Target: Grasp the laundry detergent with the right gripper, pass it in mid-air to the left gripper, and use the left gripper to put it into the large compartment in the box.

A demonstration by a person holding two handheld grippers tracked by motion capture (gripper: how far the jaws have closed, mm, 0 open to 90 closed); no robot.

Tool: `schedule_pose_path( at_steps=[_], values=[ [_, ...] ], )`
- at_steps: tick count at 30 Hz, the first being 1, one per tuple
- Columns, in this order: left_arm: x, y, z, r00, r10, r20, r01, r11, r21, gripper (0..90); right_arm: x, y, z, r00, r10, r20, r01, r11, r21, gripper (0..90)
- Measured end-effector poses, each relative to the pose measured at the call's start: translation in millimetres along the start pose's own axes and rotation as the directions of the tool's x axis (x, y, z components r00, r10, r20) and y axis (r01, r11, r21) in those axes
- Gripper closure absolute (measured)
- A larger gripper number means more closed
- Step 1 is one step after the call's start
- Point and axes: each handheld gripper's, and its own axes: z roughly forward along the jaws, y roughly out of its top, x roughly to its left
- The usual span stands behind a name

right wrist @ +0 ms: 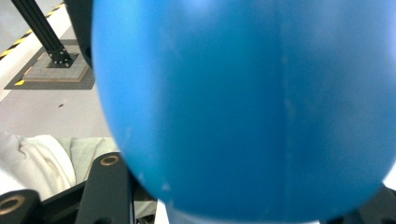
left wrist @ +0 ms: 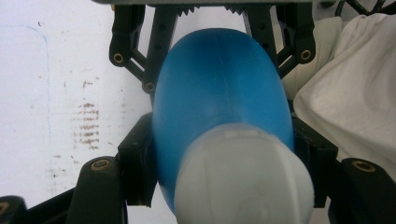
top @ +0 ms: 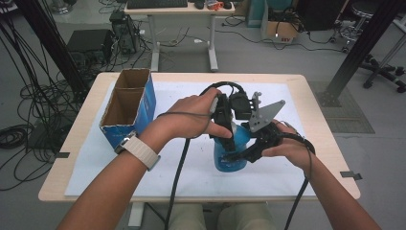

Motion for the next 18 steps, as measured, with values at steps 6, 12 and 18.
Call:
schedule_pose_path(
  at_steps=[6,12,18],
  values=[
    [0.4,0.5,-0.6,1.0,0.001,-0.003,-0.001,1.0,0.0,37.3,-0.3,0.4,-1.1,1.0,0.002,0.004,-0.002,1.0,0.004,42.6],
    [0.9,0.4,-0.8,1.0,-0.004,-0.002,0.004,1.0,0.001,37.3,-0.8,0.7,-1.1,1.0,0.001,0.005,-0.001,1.0,0.004,42.5],
    [1.4,0.2,-1.5,1.0,0.0,-0.007,0.0,1.0,-0.001,37.3,-1.4,1.7,-1.2,1.0,-0.002,0.005,0.002,1.0,0.008,42.5]
  ],
)
